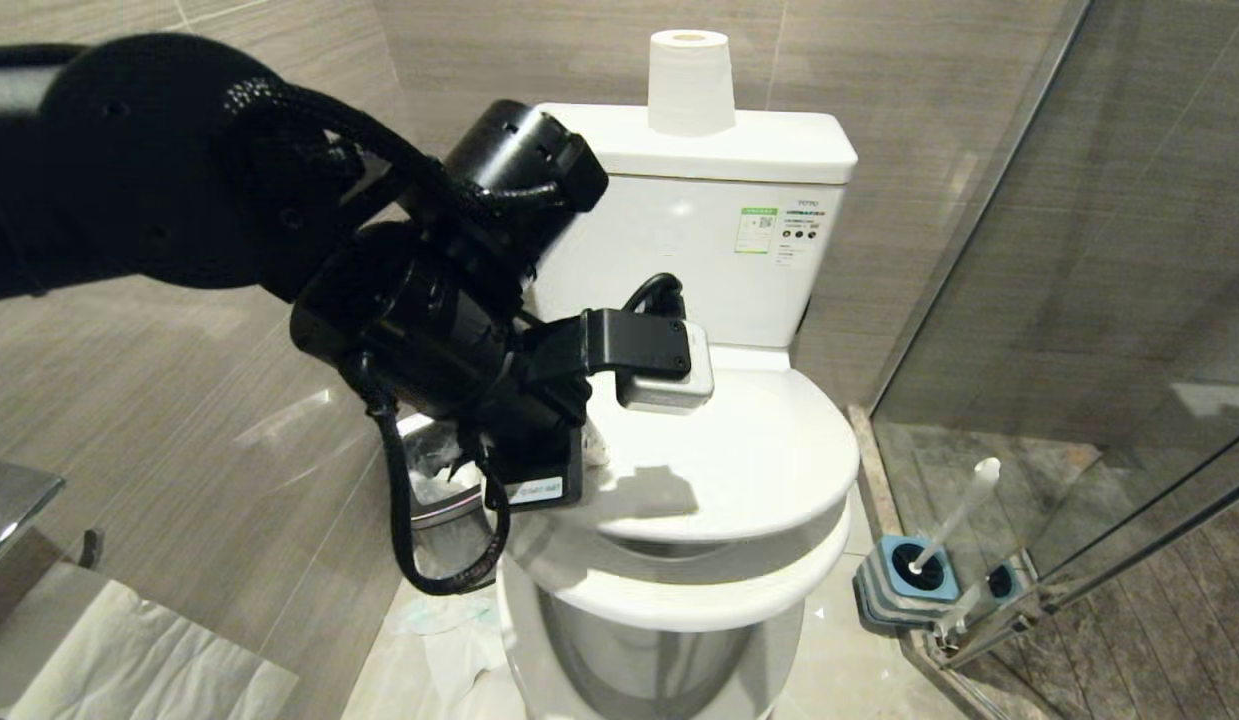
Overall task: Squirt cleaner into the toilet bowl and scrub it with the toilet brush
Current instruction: Close the toilet lid
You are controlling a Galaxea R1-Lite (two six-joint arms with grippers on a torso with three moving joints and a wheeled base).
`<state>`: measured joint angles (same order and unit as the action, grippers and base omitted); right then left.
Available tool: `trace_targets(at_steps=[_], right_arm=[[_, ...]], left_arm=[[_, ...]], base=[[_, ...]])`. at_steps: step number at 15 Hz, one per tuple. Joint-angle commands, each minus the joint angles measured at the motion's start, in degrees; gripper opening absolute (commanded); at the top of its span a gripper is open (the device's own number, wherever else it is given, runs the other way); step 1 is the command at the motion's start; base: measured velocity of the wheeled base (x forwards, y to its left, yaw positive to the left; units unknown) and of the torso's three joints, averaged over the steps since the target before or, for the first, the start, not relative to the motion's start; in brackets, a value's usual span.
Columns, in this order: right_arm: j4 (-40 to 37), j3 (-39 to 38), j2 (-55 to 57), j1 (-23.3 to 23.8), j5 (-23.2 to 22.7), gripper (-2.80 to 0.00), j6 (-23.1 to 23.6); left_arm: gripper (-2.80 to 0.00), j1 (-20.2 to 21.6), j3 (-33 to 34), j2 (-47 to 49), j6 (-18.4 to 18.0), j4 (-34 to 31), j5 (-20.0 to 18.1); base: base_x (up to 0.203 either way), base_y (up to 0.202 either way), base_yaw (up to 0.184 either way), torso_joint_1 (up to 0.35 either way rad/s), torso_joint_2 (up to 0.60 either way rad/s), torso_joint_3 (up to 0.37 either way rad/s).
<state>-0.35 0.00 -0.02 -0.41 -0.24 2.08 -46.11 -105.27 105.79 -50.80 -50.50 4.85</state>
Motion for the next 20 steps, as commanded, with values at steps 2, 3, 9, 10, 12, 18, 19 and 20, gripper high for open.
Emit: trace_targets(at_steps=[2,3,9,10,12,18,19,20], right_arm=[[0.0,-0.09,0.02,-0.02,-0.02,-2.8,0.02],[0.0,-0.04,0.02,-0.02,-0.02,-2.8,0.02],[0.0,0.0,0.02,-0.02,-0.02,-2.8,0.02],[0.0,-0.02,0.02,-0.02,-0.02,-2.8,0.02],[0.0,-0.09,0.02,-0.02,-0.02,-2.8,0.02],[0.0,-0.09,0.02,-0.02,-0.02,-2.8,0.02],[0.0,-0.07,0.02,-0.02,-0.02,-2.8,0.02],[0.0,-0.09,0.02,-0.02,-0.02,-2.8,0.02]], left_arm=[[-2.8,-1.54,5.98,-0.12,1.59,-0.39,0.0],[-2.8,-2.12,6.79,0.09,2.01,-0.39,-0.02],[-2.8,-3.44,10.61,3.14,2.2,-0.19,-0.63],[-2.8,-3.58,10.62,4.0,2.2,-0.11,-0.7],[-2.8,-4.09,10.53,6.14,2.2,0.42,-0.77],[-2.8,-5.98,10.37,14.12,2.2,10.18,-2.58],[-2.8,-6.16,10.36,15.22,2.25,11.24,-2.63],[-2.8,-6.48,10.28,16.08,2.28,11.6,-2.65]], base=[[0.0,0.0,0.0,0.0,0.0,0.0],[0.0,0.0,0.0,0.0,0.0,0.0],[0.0,0.0,0.0,0.0,0.0,0.0],[0.0,0.0,0.0,0.0,0.0,0.0],[0.0,0.0,0.0,0.0,0.0,0.0],[0.0,0.0,0.0,0.0,0.0,0.0],[0.0,0.0,0.0,0.0,0.0,0.0],[0.0,0.0,0.0,0.0,0.0,0.0]])
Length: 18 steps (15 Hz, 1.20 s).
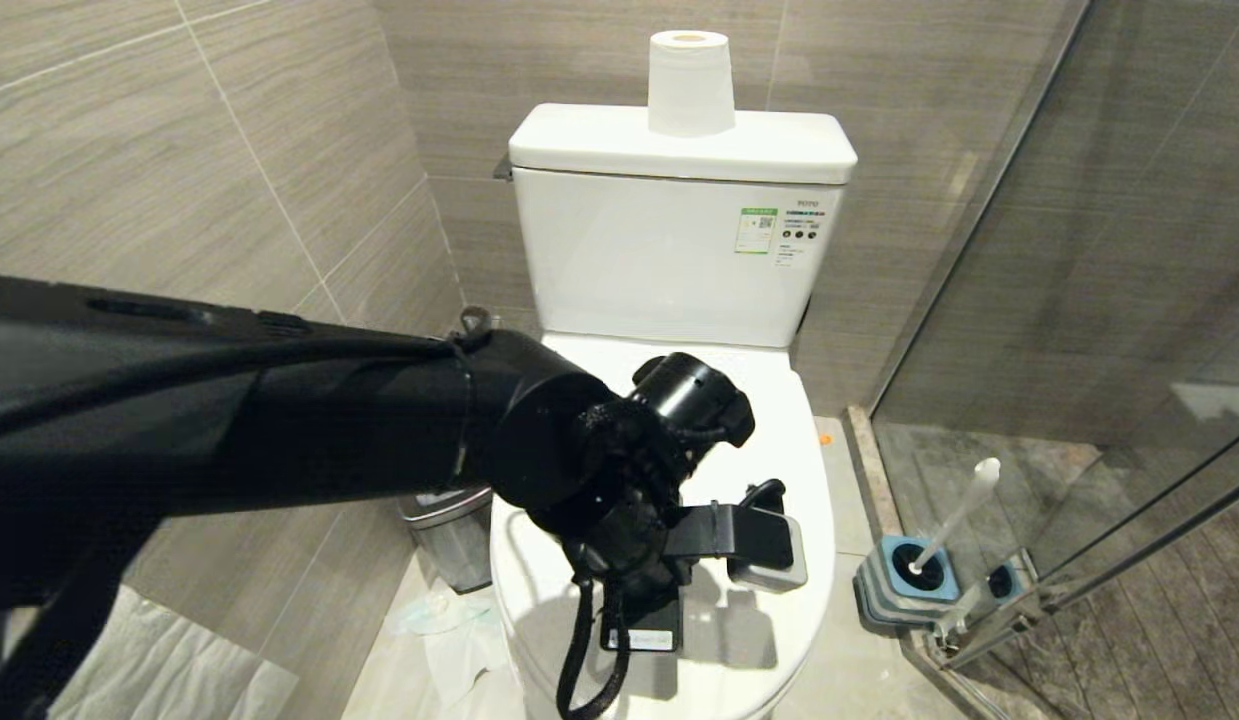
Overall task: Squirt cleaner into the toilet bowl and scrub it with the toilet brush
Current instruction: Close the toilet lid
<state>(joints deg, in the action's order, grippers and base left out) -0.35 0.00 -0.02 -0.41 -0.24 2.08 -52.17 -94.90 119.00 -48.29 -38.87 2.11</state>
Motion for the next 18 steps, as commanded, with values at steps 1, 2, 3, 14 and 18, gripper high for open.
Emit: trace_targets(at_steps=[1,2,3,14,18], right_arm=[[0.0,-0.06,0.02,-0.02,-0.02,-2.8,0.02],[0.0,-0.09,0.02,-0.02,-0.02,-2.8,0.02],[0.0,0.0,0.02,-0.02,-0.02,-2.8,0.02],[0.0,-0.03,0.02,-0.02,-0.02,-2.8,0.02],[0.0,-0.09,0.02,-0.02,-0.02,-2.8,0.02]], left_arm=[[-2.8,-0.53,-0.08,3.53,-0.23,0.02,0.09],[-2.8,-0.62,0.05,4.1,-0.23,0.02,-0.27],[-2.8,-0.73,0.16,4.58,-0.23,0.02,-0.75],[-2.8,-3.29,-0.81,11.51,0.3,7.85,-3.34],[-2.8,-3.29,-1.18,12.22,0.47,7.85,-3.34]], base=[[0.0,0.0,0.0,0.0,0.0,0.0],[0.0,0.0,0.0,0.0,0.0,0.0],[0.0,0.0,0.0,0.0,0.0,0.0],[0.0,0.0,0.0,0.0,0.0,0.0],[0.0,0.0,0.0,0.0,0.0,0.0]])
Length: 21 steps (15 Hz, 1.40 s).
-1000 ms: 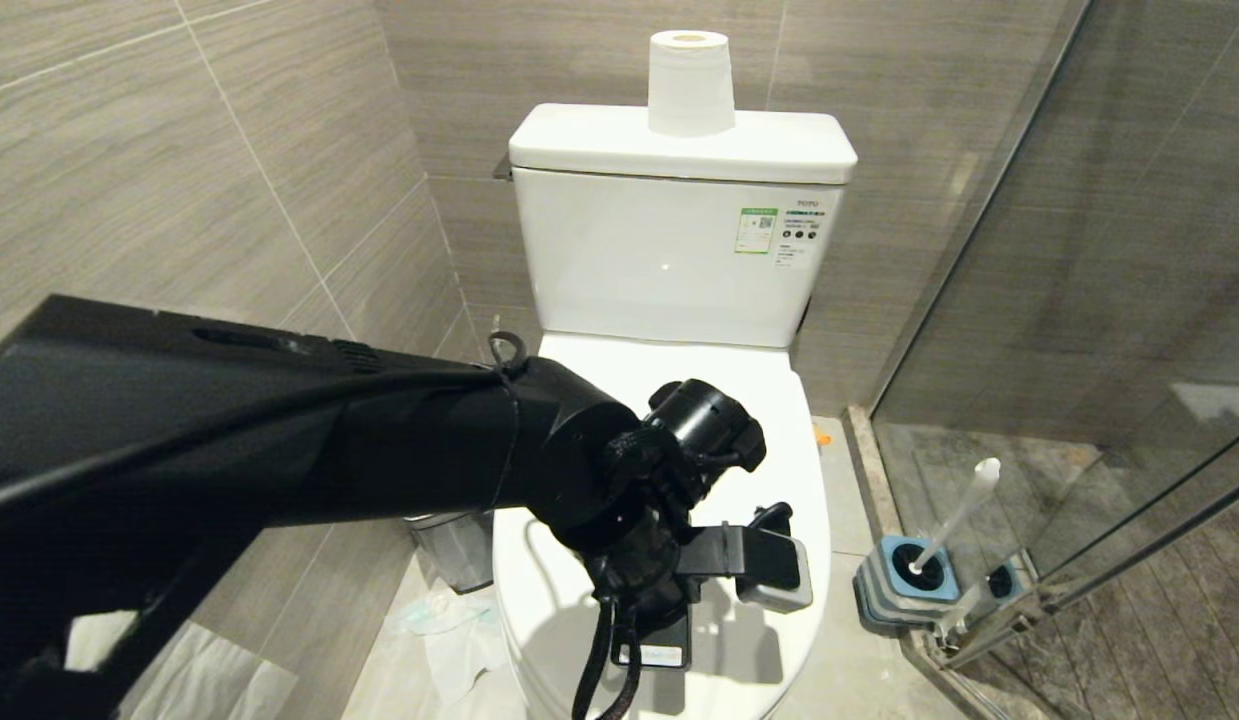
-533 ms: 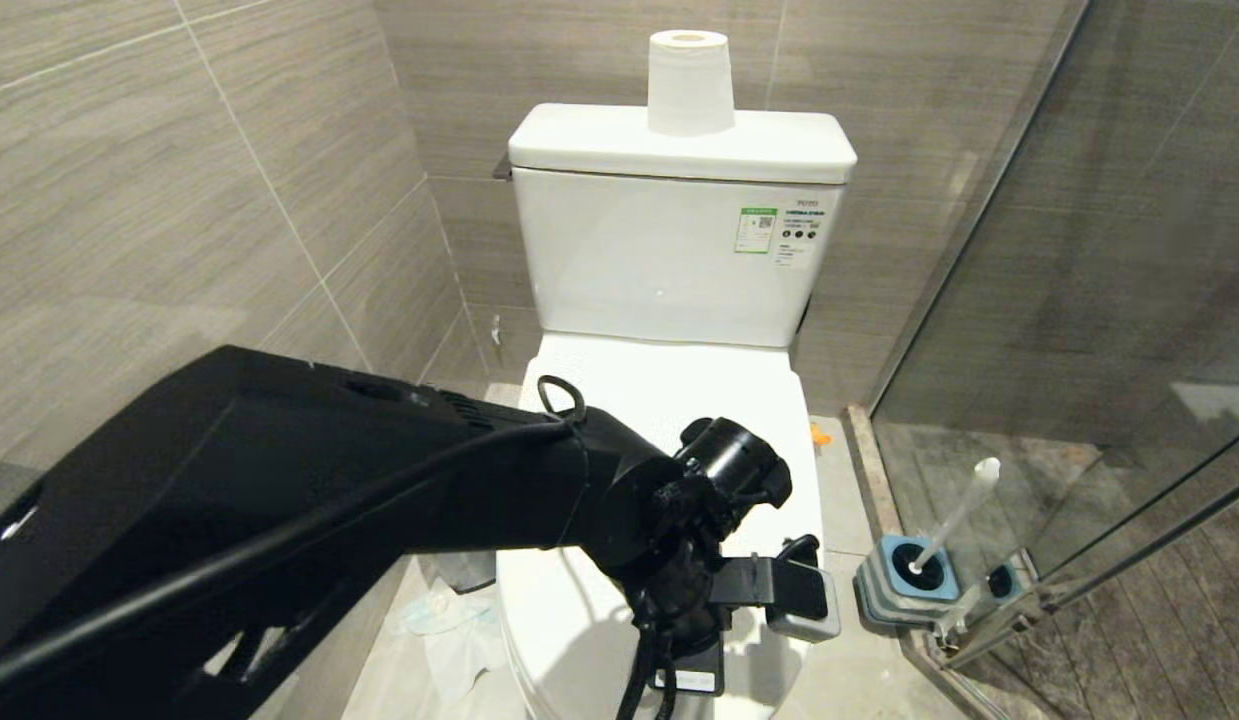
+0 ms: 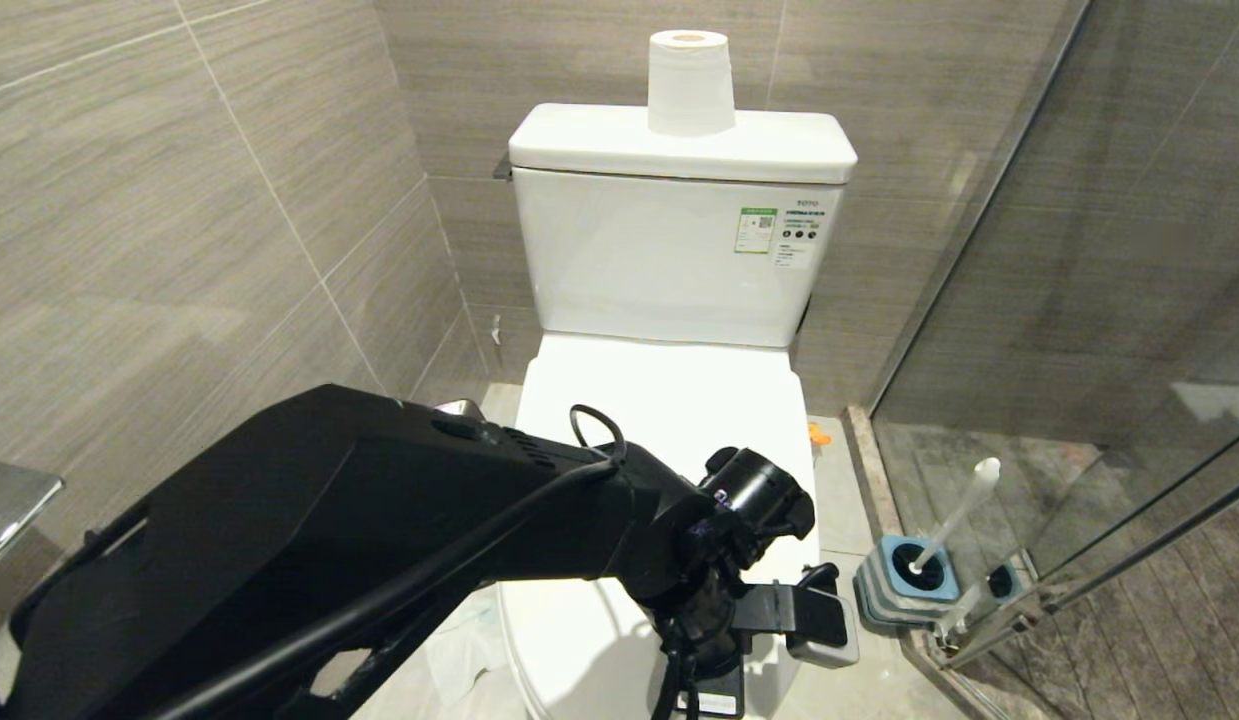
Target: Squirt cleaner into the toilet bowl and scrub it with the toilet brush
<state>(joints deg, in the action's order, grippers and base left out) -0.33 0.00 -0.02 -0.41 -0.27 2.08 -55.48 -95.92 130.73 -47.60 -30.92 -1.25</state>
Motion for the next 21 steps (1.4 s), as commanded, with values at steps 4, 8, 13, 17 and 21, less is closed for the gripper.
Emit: trace_targets(at_steps=[4,8,13,17,21], right_arm=[[-0.02,0.0,0.02,-0.02,0.0,-2.8,0.02],[-0.02,-0.01,0.02,-0.02,0.0,-2.8,0.02],[-0.02,-0.09,0.02,-0.02,0.0,-2.8,0.02],[-0.02,-0.01,0.02,-0.02,0.0,-2.8,0.02],[-0.02,-0.09,0.02,-0.02,0.0,-2.8,0.02]], left_arm=[[-2.8,0.02,-0.32,0.14,-0.12,-0.13,0.11],[-2.8,-0.13,-3.58,-1.83,-0.03,-0.49,0.31],[-2.8,-0.47,-9.09,-7.94,2.26,-0.71,2.36],[-2.8,0.73,-14.27,-17.13,3.86,-0.58,7.87],[-2.8,5.18,-15.38,-30.52,5.38,0.71,14.4]], base=[[0.0,0.0,0.0,0.0,0.0,0.0],[0.0,0.0,0.0,0.0,0.0,0.0],[0.0,0.0,0.0,0.0,0.0,0.0],[0.0,0.0,0.0,0.0,0.0,0.0],[0.0,0.0,0.0,0.0,0.0,0.0]])
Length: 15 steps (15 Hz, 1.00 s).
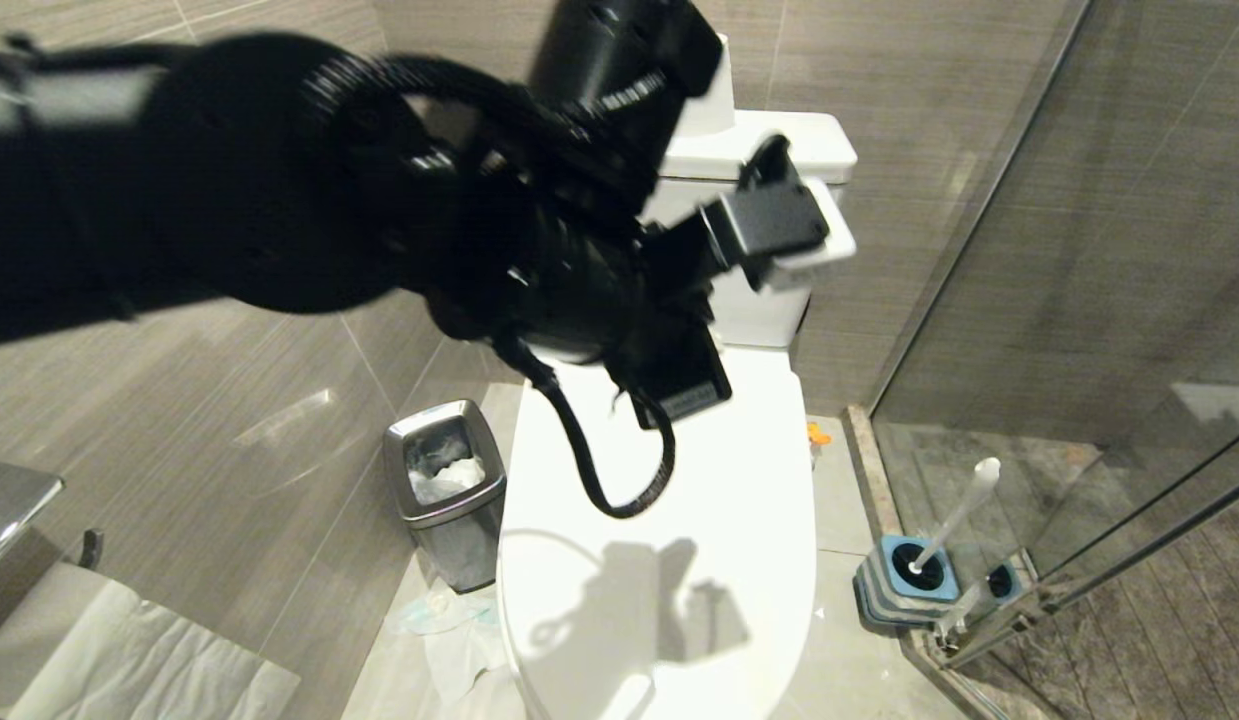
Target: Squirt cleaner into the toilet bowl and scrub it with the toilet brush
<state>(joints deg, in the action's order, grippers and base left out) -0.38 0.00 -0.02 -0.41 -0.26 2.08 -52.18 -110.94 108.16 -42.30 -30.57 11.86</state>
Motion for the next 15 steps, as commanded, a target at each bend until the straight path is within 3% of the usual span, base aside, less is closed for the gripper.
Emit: trace_targets(at_steps=[1,7,10,15], right_arm=[[0.0,-0.04,0.02,-0.02,0.0,-2.8,0.02],[0.03,-0.09,0.02,-0.02,0.0,-2.8,0.02],[0.03,-0.06,0.02,-0.02,0.0,-2.8,0.02],[0.03,-0.05,0.02,-0.02,0.0,-2.8,0.02]], left_arm=[[-2.8,4.22,-0.42,-11.33,0.75,1.24,2.29],[-2.8,26.68,-0.36,-28.75,2.58,6.51,2.82],[-2.8,34.66,1.37,-37.31,6.01,6.71,2.52],[-2.8,44.26,22.37,-54.25,12.39,6.77,1.04]], base=[[0.0,0.0,0.0,0.0,0.0,0.0],[0.0,0.0,0.0,0.0,0.0,0.0],[0.0,0.0,0.0,0.0,0.0,0.0],[0.0,0.0,0.0,0.0,0.0,0.0]])
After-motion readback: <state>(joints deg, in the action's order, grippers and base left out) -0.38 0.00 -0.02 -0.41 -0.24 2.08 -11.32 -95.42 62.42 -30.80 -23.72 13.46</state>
